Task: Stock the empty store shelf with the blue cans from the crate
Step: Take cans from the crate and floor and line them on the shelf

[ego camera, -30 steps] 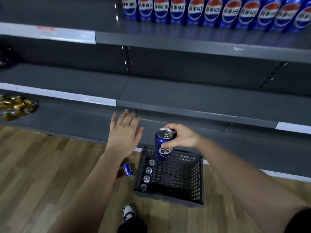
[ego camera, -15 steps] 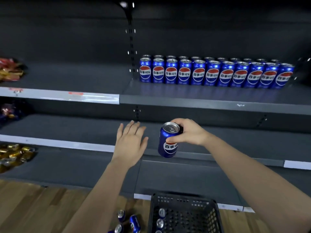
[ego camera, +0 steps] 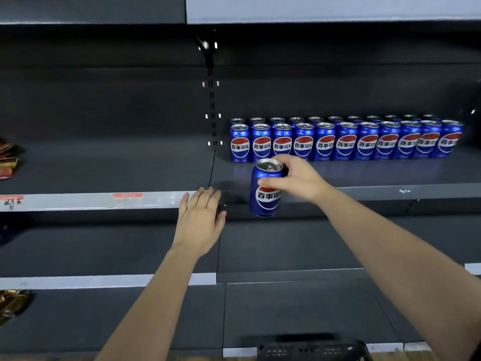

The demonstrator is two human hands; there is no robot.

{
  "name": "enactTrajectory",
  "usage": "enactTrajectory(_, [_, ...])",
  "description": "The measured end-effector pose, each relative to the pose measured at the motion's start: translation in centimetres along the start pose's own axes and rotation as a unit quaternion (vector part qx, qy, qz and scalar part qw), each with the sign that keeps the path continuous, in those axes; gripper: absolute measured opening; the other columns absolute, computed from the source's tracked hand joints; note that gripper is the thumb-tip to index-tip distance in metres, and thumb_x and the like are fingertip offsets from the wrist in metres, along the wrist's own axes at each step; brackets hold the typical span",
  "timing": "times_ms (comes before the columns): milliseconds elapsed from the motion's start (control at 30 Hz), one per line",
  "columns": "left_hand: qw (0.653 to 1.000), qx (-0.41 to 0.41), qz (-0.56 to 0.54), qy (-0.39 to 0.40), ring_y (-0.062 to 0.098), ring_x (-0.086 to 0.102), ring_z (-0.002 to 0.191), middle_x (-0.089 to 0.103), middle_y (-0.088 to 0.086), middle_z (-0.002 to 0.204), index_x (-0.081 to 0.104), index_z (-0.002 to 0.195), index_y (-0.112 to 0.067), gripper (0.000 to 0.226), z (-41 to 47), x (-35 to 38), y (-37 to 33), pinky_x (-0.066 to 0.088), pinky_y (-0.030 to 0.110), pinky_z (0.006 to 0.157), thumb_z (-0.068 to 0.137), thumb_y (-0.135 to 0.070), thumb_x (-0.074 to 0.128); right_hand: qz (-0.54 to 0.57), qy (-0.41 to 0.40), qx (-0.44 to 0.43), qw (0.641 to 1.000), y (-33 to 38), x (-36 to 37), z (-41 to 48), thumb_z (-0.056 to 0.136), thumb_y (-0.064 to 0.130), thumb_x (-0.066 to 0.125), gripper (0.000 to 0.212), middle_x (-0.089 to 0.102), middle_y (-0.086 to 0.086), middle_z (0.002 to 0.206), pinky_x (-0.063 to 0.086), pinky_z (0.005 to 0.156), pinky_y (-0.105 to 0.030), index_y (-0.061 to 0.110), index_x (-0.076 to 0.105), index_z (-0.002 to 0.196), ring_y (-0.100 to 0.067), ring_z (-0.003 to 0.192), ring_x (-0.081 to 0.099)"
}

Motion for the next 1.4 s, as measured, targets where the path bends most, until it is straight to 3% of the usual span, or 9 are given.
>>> enactTrajectory(100, [1.000, 0.006, 0.008, 0.012, 0.024, 0.036, 0.135, 0.048, 0.006, 0.141, 0.048, 0.136, -0.012, 0.047, 1.6, 0.7, 1.3, 0.016, 0.046, 0.115, 0.095, -0.034, 0.047, -0.002, -0.040, 0.014, 0.999, 0.3, -0.2, 2.0, 0.071, 0.038, 0.083, 0.031, 0.072, 0.011, 0.092, 0.053, 0.077, -0.024, 0.026, 0.066, 0.093, -0.005, 0.091, 0.067])
enactTrajectory(200, [1.000, 0.005, 0.019, 0.003, 0.024, 0.040, 0.133, 0.052, 0.005, 0.138, 0.051, 0.133, -0.013, 0.051, 3.3, 1.2, 2.3, 0.019, 0.047, 0.114, 0.092, -0.039, 0.036, 0.000, -0.066, 0.024, 0.998, 0.5, -0.2, 3.8, 0.072, 0.037, 0.083, 0.030, 0.069, 0.016, 0.094, 0.047, 0.070, -0.016, 0.031, 0.064, 0.095, 0.001, 0.090, 0.064])
enactTrajectory(400, [1.000, -0.009, 0.020, -0.011, 0.024, 0.051, 0.122, 0.060, 0.004, 0.127, 0.061, 0.123, -0.017, 0.058, 6.5, 2.8, 3.7, 0.028, 0.046, 0.108, 0.090, -0.046, 0.022, 0.016, -0.106, 0.050, 0.993, -0.7, 0.2, 6.6, 0.072, 0.035, 0.083, 0.036, 0.068, 0.017, 0.095, 0.047, 0.067, -0.014, 0.028, 0.064, 0.102, 0.004, 0.088, 0.062])
enactTrajectory(600, [0.999, -0.020, 0.022, -0.018, 0.022, 0.062, 0.102, 0.068, 0.000, 0.108, 0.068, 0.108, -0.018, 0.053, 8.9, 4.2, 4.9, 0.039, 0.045, 0.097, 0.090, -0.046, 0.028, -0.006, -0.107, 0.052, 0.993, -2.0, 0.9, 9.2, 0.071, 0.035, 0.084, 0.038, 0.068, 0.017, 0.097, 0.048, 0.074, -0.015, 0.030, 0.064, 0.103, 0.003, 0.091, 0.062])
enactTrajectory(833, [0.998, -0.035, 0.025, -0.034, 0.022, 0.064, 0.084, 0.071, -0.004, 0.092, 0.071, 0.094, -0.021, 0.051, 9.5, 5.1, 5.2, 0.040, 0.040, 0.086, 0.090, -0.044, 0.026, -0.003, -0.134, 0.058, 0.989, -3.2, 2.2, 11.2, 0.063, 0.049, 0.084, 0.063, 0.068, 0.016, 0.108, 0.053, 0.088, -0.027, 0.026, 0.062, 0.117, -0.002, 0.099, 0.063])
enactTrajectory(933, [0.997, -0.038, 0.027, -0.054, 0.021, 0.064, 0.079, 0.071, -0.005, 0.088, 0.072, 0.089, -0.022, 0.048, 9.3, 4.8, 5.2, 0.041, 0.037, 0.083, 0.091, -0.040, 0.027, 0.012, -0.152, 0.062, 0.986, -3.3, 3.1, 11.1, 0.068, 0.043, 0.085, 0.073, 0.063, 0.014, 0.113, 0.048, 0.087, -0.022, 0.023, 0.050, 0.129, -0.004, 0.103, 0.060])
enactTrajectory(1100, [0.996, -0.041, 0.028, -0.074, 0.021, 0.062, 0.075, 0.069, -0.007, 0.083, 0.070, 0.081, -0.024, 0.048, 9.2, 4.8, 5.4, 0.042, 0.035, 0.079, 0.091, -0.038, 0.026, 0.034, -0.102, 0.059, 0.992, -4.6, 4.2, 10.1, 0.065, 0.017, 0.089, 0.096, 0.054, 0.023, 0.112, 0.047, 0.095, -0.025, 0.024, 0.029, 0.140, -0.004, 0.107, 0.059])
enactTrajectory(1267, [0.994, -0.043, 0.025, -0.096, 0.021, 0.061, 0.074, 0.068, -0.006, 0.080, 0.069, 0.077, -0.023, 0.048, 9.1, 4.8, 5.4, 0.043, 0.034, 0.074, 0.092, -0.037, 0.026, 0.001, -0.144, 0.059, 0.988, -6.5, 4.7, 9.8, 0.057, 0.028, 0.092, 0.084, 0.059, 0.011, 0.120, 0.052, 0.095, -0.032, 0.023, 0.041, 0.123, -0.006, 0.109, 0.060])
enactTrajectory(1400, [0.994, -0.050, 0.021, -0.093, 0.021, 0.061, 0.073, 0.068, -0.007, 0.079, 0.069, 0.077, -0.023, 0.048, 9.1, 4.9, 5.5, 0.042, 0.033, 0.073, 0.091, -0.039, 0.026, -0.020, -0.137, 0.062, 0.988, -6.0, 4.7, 11.1, 0.064, 0.022, 0.090, 0.073, 0.063, 0.007, 0.119, 0.051, 0.092, -0.029, 0.021, 0.045, 0.122, -0.009, 0.104, 0.062])
Point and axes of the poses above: each hand's wrist, its own z-axis towards the middle knuckle, its own x-axis out of the palm, y = z × x, the point moved 5 cm from there along z, towards the middle knuckle
